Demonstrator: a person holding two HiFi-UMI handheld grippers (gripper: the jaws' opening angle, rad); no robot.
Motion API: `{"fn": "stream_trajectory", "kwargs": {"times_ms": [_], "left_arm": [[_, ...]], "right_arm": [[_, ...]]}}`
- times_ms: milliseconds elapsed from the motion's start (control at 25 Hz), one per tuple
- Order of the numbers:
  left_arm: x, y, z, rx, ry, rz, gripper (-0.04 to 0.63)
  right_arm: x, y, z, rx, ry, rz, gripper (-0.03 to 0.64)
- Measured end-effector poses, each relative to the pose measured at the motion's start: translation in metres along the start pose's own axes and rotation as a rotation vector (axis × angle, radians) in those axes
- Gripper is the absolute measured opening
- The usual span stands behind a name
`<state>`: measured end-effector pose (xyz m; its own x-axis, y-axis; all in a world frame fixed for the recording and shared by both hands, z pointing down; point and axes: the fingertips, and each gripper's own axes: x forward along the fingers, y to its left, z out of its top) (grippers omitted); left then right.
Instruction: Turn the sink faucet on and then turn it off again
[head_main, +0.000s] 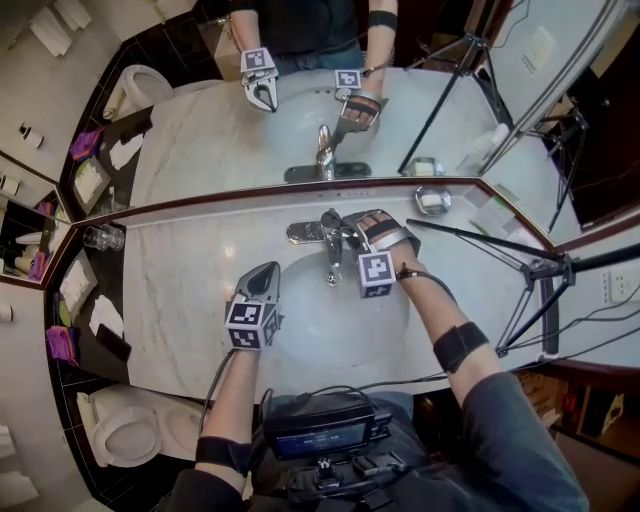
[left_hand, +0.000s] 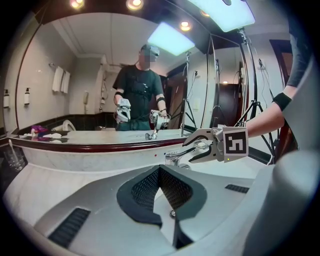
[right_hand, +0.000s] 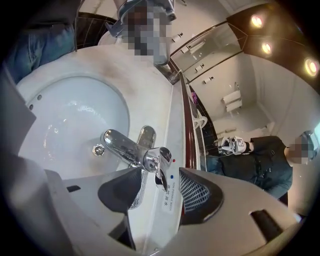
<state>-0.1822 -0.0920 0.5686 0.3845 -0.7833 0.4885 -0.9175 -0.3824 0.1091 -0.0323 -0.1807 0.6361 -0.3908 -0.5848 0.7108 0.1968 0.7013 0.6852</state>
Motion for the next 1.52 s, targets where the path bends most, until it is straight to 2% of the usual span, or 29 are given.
{"fn": "stream_trajectory", "kwargs": {"times_ms": [200,360,920,1520], "left_arm": [[0.001,0.003,-0.006,-0.006,0.012,0.004,0.000],[0.003,0.003,-0.006,-0.007,0.015,0.004,0.000],[0.004,0.002,-0.007,-0.004,0.022,-0.002,0.000],[0.005,0.000,-0.005,-0.003,0.021,-0.004,0.000]], "right_arm": [[0.007,0.012,0.005,-0.047,-0.012,0.035,0.218],[0.006,0.012,0.007,-0.028,-0.014,0.024,0.212],[0.010,0.017,0.003,-0.001,0.011,-0.003,0.210],[0.008,0.039,-0.001,0.058,0.011,0.010,0.204]]}}
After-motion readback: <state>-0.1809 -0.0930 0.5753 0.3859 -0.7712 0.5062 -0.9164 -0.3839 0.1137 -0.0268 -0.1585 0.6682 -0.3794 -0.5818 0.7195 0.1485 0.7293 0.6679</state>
